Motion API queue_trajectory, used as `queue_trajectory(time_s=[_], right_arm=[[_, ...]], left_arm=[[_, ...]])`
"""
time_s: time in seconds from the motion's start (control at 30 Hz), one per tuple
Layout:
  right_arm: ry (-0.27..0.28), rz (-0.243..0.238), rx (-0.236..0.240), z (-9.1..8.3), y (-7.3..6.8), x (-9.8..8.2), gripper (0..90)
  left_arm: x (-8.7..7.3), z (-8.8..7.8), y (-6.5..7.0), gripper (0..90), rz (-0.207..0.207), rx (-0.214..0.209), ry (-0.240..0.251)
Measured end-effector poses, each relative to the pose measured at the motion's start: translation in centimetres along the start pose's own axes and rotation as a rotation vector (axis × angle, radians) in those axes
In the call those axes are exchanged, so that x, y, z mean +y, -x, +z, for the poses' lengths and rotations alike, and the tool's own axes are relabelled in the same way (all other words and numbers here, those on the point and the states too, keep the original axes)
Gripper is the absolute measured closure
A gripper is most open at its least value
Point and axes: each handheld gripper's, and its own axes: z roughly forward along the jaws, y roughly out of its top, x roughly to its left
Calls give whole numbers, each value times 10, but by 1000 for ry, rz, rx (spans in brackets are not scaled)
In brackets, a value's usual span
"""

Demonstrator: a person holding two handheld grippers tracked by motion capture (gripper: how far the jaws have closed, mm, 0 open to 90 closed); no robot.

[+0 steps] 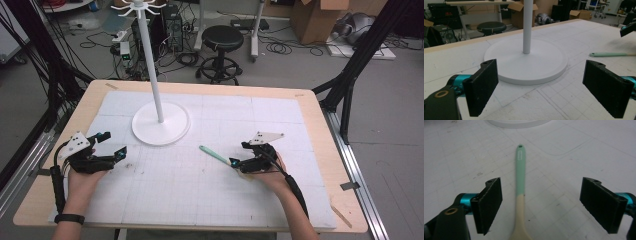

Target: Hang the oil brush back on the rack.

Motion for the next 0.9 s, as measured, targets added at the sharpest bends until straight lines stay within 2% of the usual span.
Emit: queue_trajectory(time_s=[0.27, 0.4, 0.47, 0.53, 0.57, 0.67, 0.77, 0.8, 0.87, 0.9], right_arm=[[-72, -12, 27, 15, -7, 4, 247], [-109, -30, 33, 24, -10, 7, 341], [-116, -28, 32, 25, -11, 7, 359], [-133, -46, 38, 28, -12, 7, 437], [-133, -46, 38, 28, -12, 7, 437], [-159, -56, 38, 29, -13, 6, 529], [-166, -54, 32, 29, -14, 6, 565], [-164, -77, 26, 29, -14, 6, 597], [-172, -74, 24, 29, -16, 6, 614], [-174, -89, 22, 29, -17, 6, 633]], left_arm=[[0, 0, 0, 137, -1, 0, -1], [0, 0, -1, 137, -1, 3, -4], [0, 0, -1, 137, -2, 3, -4], [0, 0, -1, 137, 1, 5, -5], [0, 0, -1, 137, 1, 5, -5], [0, -1, -1, 137, 2, 8, -6], [0, -1, -1, 137, 1, 8, -7], [-1, 0, -1, 137, 1, 8, -7], [-1, 0, -1, 137, 2, 10, -12], [-1, 0, -1, 137, 2, 9, -14]])
